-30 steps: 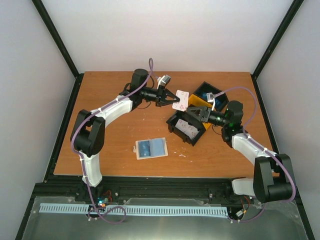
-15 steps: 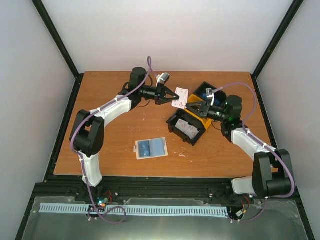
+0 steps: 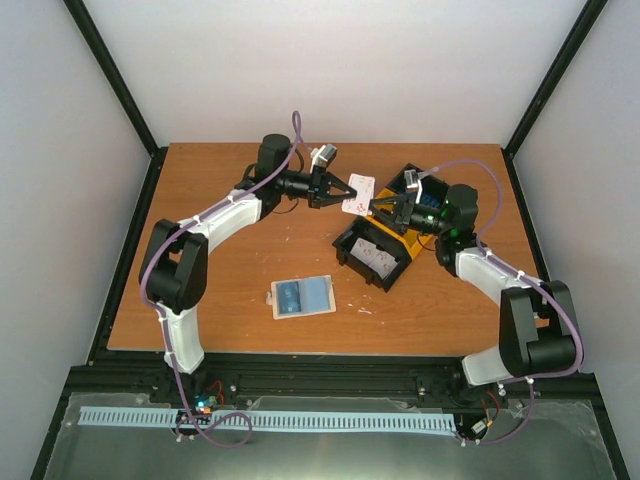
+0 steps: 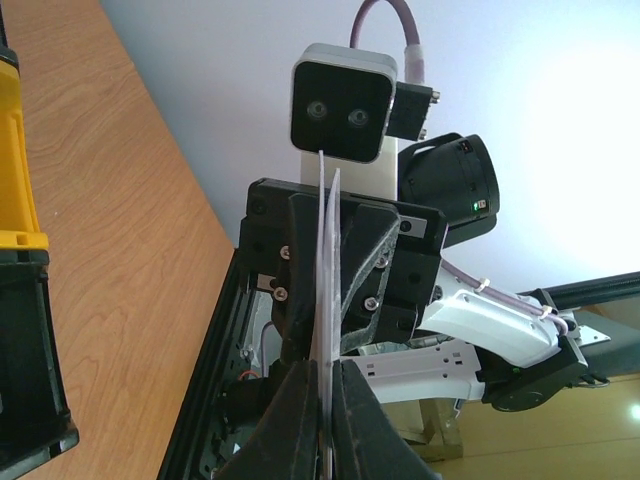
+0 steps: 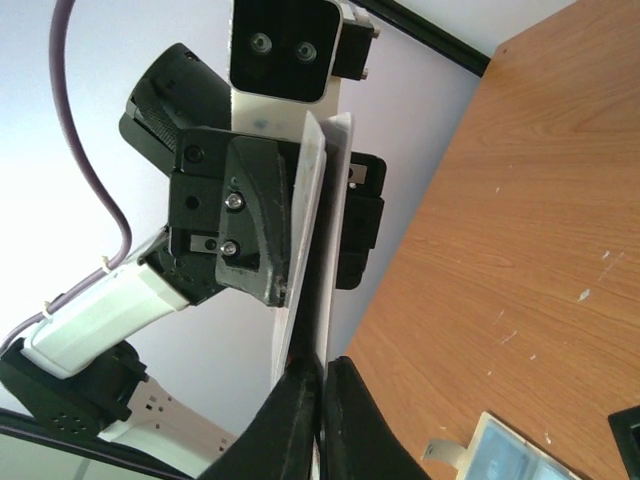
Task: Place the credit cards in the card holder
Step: Pick up the credit card from the storage box.
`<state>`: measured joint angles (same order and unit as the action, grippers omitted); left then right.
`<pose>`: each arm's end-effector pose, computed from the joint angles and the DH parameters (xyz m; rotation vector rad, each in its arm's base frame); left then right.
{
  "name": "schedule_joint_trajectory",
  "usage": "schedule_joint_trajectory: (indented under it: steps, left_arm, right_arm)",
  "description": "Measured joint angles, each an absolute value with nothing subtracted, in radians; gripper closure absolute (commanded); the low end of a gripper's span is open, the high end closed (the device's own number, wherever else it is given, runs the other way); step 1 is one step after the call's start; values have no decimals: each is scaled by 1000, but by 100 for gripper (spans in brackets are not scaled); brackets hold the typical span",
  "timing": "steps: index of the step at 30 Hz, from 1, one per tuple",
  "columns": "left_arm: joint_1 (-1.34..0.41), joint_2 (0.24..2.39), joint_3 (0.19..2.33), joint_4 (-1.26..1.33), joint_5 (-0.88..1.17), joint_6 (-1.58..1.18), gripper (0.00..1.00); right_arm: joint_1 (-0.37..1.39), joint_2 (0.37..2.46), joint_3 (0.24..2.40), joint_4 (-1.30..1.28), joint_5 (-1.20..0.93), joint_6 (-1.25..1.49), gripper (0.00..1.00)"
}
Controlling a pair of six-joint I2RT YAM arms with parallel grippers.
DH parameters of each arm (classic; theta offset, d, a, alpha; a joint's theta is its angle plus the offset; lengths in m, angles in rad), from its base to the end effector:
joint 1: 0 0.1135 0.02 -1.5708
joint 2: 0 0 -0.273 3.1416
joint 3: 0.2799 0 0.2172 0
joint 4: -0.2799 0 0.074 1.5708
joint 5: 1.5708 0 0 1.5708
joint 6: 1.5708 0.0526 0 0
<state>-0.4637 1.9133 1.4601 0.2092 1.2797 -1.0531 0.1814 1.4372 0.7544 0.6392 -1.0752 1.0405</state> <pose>0.3460 -0.2294 0.3117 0.5171 2.1870 -2.0937 0.2694 0.0965 0.2946 -0.1709 1.9134 1.7309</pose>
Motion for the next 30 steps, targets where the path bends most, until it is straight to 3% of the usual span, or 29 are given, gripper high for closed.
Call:
schedule_joint_trajectory:
  steps: [14,24,30]
  left_arm:
    - [-469,1952,1469,107,1262,-937,93]
    - [-450,2007,1468,60,1316,-906,96]
    - [-456,2033,1484,-38,1274,-805,98]
  right_arm:
    - [139,1423,694,622,-1067,1044,97]
    - [10,1391,639,608,-1031,1036,97]
    - [-13,1343,642,401,-972,912,97]
